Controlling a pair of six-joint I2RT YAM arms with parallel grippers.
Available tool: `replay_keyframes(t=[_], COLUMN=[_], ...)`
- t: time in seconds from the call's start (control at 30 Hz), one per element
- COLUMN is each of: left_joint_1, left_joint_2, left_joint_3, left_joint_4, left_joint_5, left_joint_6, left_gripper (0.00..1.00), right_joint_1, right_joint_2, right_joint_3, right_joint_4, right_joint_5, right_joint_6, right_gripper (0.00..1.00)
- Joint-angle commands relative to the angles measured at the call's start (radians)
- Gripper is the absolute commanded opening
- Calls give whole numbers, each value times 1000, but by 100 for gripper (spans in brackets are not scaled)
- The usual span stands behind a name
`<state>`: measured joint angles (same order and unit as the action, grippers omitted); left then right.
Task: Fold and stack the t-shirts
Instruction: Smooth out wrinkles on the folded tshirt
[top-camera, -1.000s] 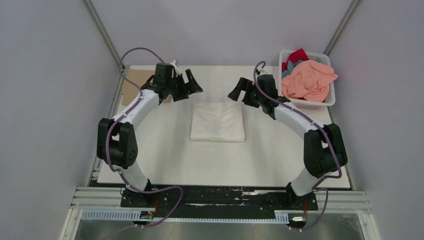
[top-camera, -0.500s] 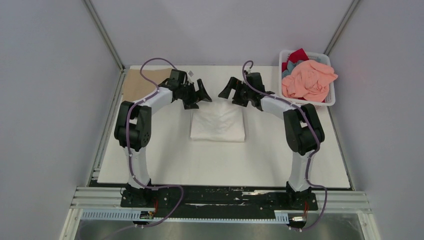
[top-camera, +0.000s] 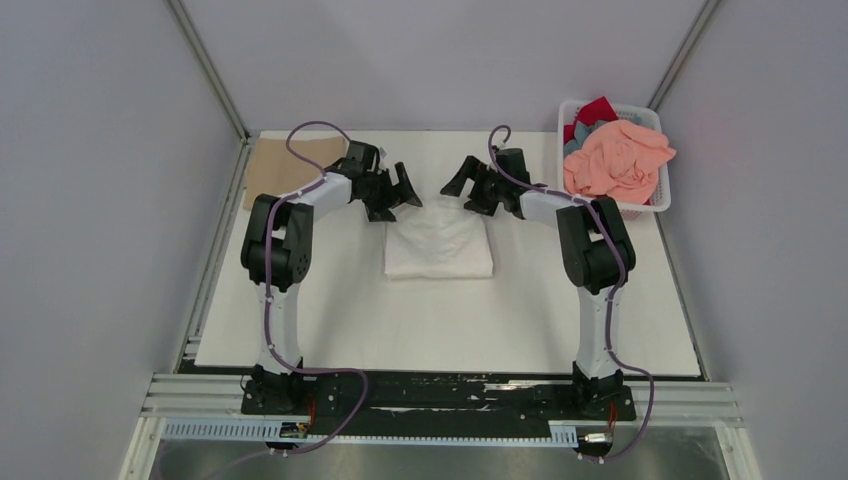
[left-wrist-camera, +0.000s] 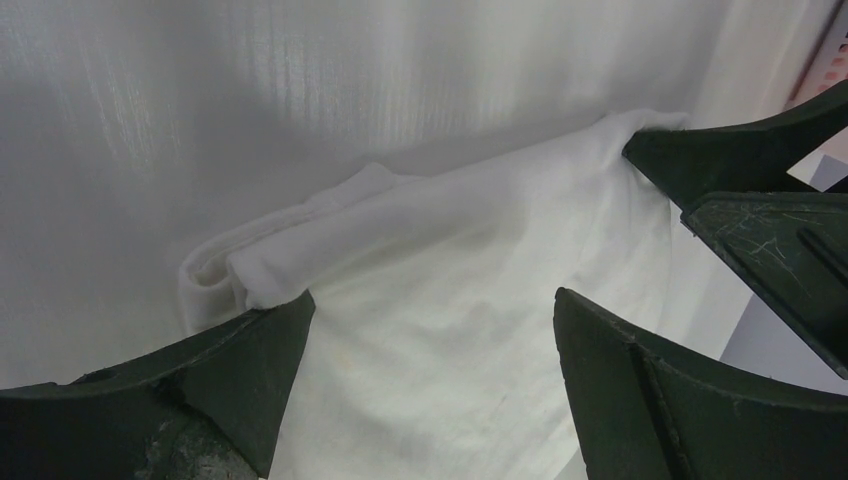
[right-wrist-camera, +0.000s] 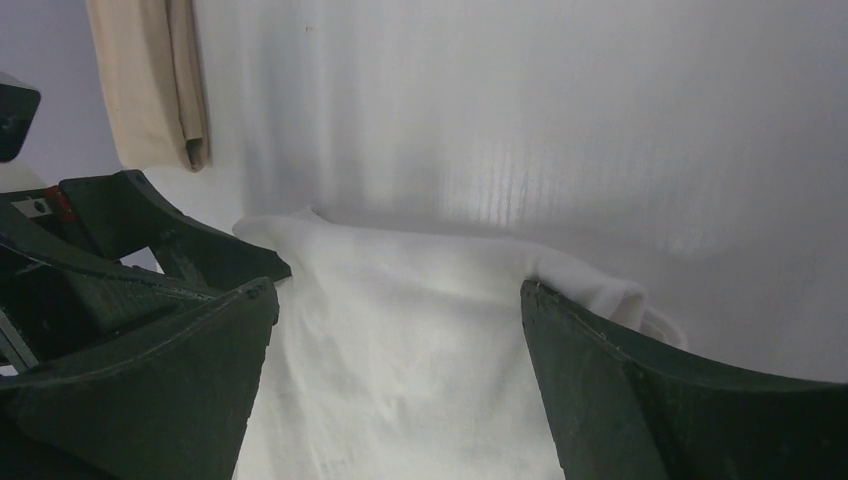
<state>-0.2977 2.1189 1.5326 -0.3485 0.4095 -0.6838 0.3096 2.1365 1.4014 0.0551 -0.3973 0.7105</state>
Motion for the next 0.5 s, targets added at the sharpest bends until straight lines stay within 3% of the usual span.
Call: replay_keyframes(t=[0.0, 0.17, 0.33, 0.47], left_joint_1=[13, 3, -66, -140], left_joint_2=[7, -129, -382, -462], left_joint_3=[12, 109, -67, -224], left_joint_4=[-81, -158, -74, 1], left_joint_5=[-77, -141, -177, -120], left_joint_6=[20, 61, 50, 16], left_gripper=[100, 100, 100, 100], right_joint_1=[-8, -8, 26, 89], right_joint_2=[31, -180, -410, -523], right_joint_3=[12, 69, -106, -305], right_joint_4=[-80, -213, -215, -144], right_joint_5=[8, 114, 59, 22], right_joint_6=[-24, -118, -98, -42], right_gripper=[100, 100, 100, 100])
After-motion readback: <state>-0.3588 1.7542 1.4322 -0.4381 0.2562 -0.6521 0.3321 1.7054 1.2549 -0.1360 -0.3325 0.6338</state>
